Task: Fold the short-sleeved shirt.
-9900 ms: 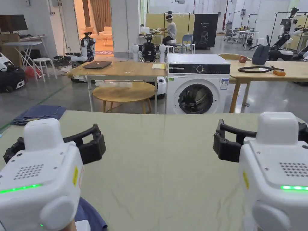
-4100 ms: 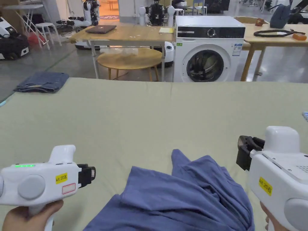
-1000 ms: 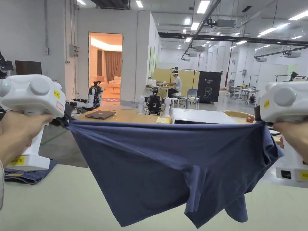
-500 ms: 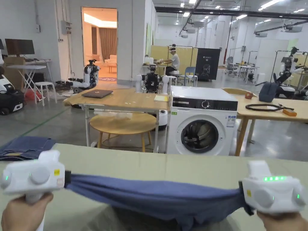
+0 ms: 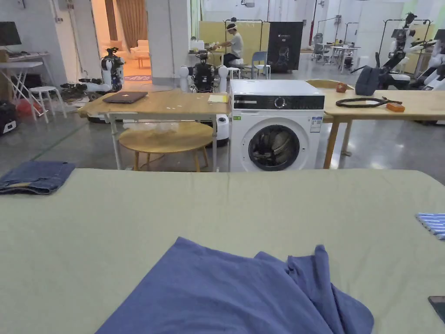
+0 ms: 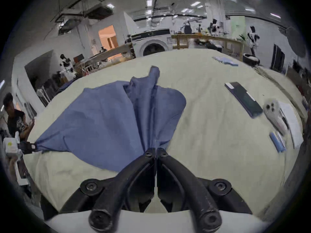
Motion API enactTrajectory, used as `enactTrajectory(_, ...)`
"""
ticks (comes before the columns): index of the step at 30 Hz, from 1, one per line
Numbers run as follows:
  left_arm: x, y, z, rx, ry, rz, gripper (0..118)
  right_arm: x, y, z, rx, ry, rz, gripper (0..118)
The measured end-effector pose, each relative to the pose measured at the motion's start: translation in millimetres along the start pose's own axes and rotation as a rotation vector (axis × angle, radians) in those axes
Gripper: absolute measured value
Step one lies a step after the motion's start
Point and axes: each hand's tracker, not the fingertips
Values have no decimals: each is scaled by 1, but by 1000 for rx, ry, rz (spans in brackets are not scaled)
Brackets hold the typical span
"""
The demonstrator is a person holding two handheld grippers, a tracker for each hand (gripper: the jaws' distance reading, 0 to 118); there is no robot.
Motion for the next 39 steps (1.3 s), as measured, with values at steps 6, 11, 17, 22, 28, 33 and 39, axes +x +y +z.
enactTrajectory(6,-27,-41,54,-19,-5,-1,0,18,-39,43,-29,20,-9,0)
enactTrajectory(11,-33,-63,59,-124,-52,27,2,24,-58,41,-66,16,12,22)
enactTrajectory(17,10,-25,77,-30,-13,-168,76,14,-15,47,-22,-57,49,118)
enactTrajectory(22,71,10,86,71,-96,-272,68,-24,38,62,64,34,144,115)
enactTrajectory(28,105,25,75,111,-168,-237,0,-45,78,59,35,129,169,0)
enactTrajectory(33,111,25,59,82,-160,-263,0,-45,86,27,37,106,174,27)
enactTrajectory(39,124,12,48,26,-163,-265,0,-36,147,-77,-46,-11,-61,117)
